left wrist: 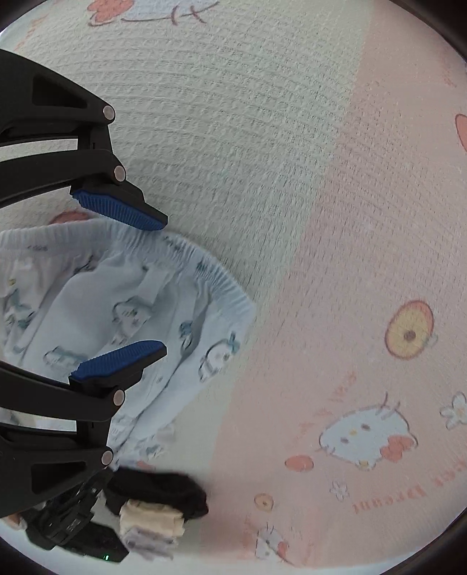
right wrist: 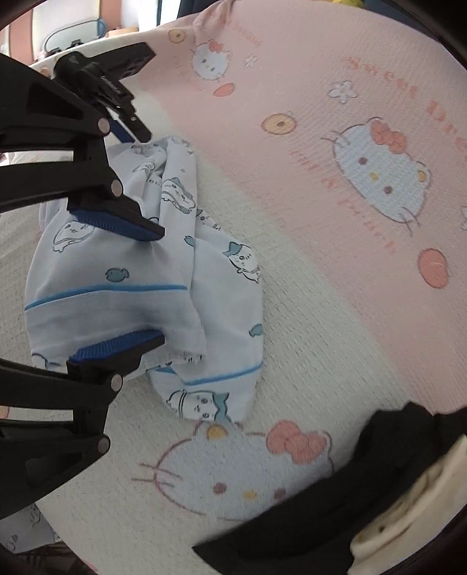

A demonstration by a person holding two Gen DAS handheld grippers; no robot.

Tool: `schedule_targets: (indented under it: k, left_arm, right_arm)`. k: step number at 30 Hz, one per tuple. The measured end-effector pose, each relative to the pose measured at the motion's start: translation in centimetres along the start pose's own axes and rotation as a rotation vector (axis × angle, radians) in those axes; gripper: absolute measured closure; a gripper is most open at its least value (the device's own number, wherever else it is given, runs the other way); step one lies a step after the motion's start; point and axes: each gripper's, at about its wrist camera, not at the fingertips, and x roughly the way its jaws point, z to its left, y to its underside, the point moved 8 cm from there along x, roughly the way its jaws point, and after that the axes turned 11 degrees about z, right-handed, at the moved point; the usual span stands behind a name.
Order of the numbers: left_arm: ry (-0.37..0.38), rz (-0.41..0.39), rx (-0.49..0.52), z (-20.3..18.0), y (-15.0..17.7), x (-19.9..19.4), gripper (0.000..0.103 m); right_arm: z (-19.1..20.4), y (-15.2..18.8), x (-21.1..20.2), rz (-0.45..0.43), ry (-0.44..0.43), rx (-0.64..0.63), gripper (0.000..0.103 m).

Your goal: Fold clothes

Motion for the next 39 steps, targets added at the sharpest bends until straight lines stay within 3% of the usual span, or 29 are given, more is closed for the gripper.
schedule_targets:
  k: [6,9,13,16,19,23,26,28,31,35,39]
  left_arm:
    - [-0.038,-0.008,0.022,-0.3,-0.3,0.3,0.041]
    - [-0.057,-0.008,0.038,-0.7,-0.3,0.5,0.034]
    - [-0.038,-0.006,0.028,-1.3,0.1,0.7,0.021]
    - [0.007,-0.001,0.004,-1.9,0.4,0.9,0.02]
    - [0.037,-0.002,0.011,-2.4,1.0,1.1,0.02]
    - [-0.043,-0.018,0.079,-3.1,1.8,1.3,0.02]
    - [-0.131,-0.032,0.123,-3.6,2.5,1.5,0.033]
    - [-0.191,-0.047,0.146,-3.7,2.8,1.4,0.059]
    - [-0.205,-0.046,0.163,-4.2,3.4,1.2,0.085]
    - [-0.172,-0.059,0.147,-5.2,4.1,0.3,0.085]
    - [-0.104,-0.114,0.156,-6.9,5.0,-2.6,0.085]
  right_arm:
    - [-0.5,0.0,1.4,0.029,0.057,-0.008,0.051]
    - [-0.9,0.2,1.9,0.027,0.058,0.013,0.051]
    - [-0.9,0.5,2.1,0.018,0.09,0.009,0.063]
    - [-0.9,0.9,1.8,0.01,0.096,-0.002,0.074]
    - [-0.8,1.4,1.4,-0.009,0.092,-0.023,0.079]
    - [-1.5,2.7,1.0,-0.023,0.042,-0.006,0.081]
    - [-2.3,3.4,1.0,-0.026,-0.01,0.01,0.082]
    - [-2.9,3.9,1.0,-0.028,-0.04,0.019,0.082]
    - [-2.7,4.6,0.6,-0.042,-0.057,0.007,0.082]
    - [-2.2,4.9,-0.6,-0.055,-0.057,-0.028,0.088]
    - [-1.9,5.2,-3.3,-0.088,-0.11,-0.044,0.09]
